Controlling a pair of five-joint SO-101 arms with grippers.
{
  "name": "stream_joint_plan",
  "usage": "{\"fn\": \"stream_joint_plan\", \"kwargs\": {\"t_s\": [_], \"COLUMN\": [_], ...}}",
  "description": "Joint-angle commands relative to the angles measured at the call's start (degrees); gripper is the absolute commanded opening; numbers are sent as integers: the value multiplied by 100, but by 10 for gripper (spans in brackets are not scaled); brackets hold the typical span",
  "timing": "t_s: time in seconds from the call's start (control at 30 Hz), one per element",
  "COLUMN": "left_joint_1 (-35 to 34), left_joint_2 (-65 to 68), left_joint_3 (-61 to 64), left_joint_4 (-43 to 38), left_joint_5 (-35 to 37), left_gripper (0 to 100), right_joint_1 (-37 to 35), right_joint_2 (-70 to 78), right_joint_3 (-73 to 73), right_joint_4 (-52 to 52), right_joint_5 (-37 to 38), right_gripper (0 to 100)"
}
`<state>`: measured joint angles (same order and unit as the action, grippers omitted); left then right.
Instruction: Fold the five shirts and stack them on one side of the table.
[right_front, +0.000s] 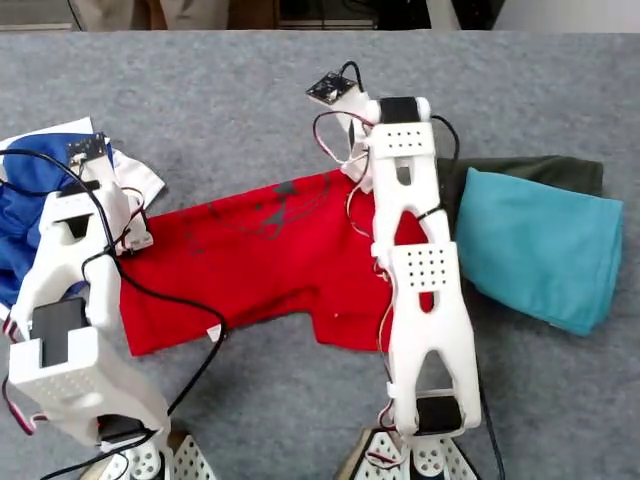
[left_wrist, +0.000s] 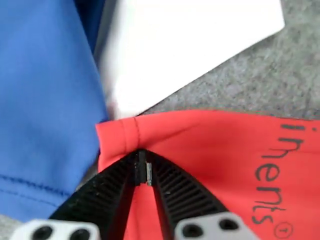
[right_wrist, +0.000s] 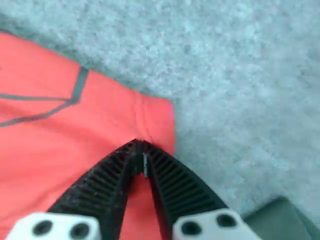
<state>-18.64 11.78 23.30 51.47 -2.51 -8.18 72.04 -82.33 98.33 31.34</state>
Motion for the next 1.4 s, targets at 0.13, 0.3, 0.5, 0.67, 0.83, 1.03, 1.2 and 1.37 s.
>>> {"fn": "stream_joint_plan", "kwargs": {"t_s": [0.13, 0.3, 0.5, 0.67, 0.83, 1.03, 1.2, 1.37], "left_joint_1": [-88, -88, -105, -220, -791, -1758, -1978, -1996], "left_joint_2": [-497, -1446, -2897, -3723, -3776, -3776, -3776, -3776], "left_joint_3": [-677, -651, 343, 1196, 1380, 1591, 2637, 3420], "left_joint_4": [571, 1099, 1187, 1178, 1187, 800, -624, -1855], "left_joint_5": [-26, -325, -800, -905, -879, -905, -879, -598], "left_gripper": [19, 19, 19, 19, 19, 19, 19, 19], "right_joint_1": [-31, -40, -453, -919, -1138, -1604, -2220, -2492], "right_joint_2": [-514, -1798, -4277, -6176, -7714, -8840, -9086, -9068], "right_joint_3": [-1095, 171, 3064, 5842, 8338, 10545, 11231, 11565], "right_joint_4": [413, 422, 404, 211, -554, -1240, -1371, -1319], "right_joint_5": [123, 132, 281, 897, 1213, 1284, 1240, 1240], "right_gripper": [4, 3, 3, 3, 5, 14, 133, 178]}}
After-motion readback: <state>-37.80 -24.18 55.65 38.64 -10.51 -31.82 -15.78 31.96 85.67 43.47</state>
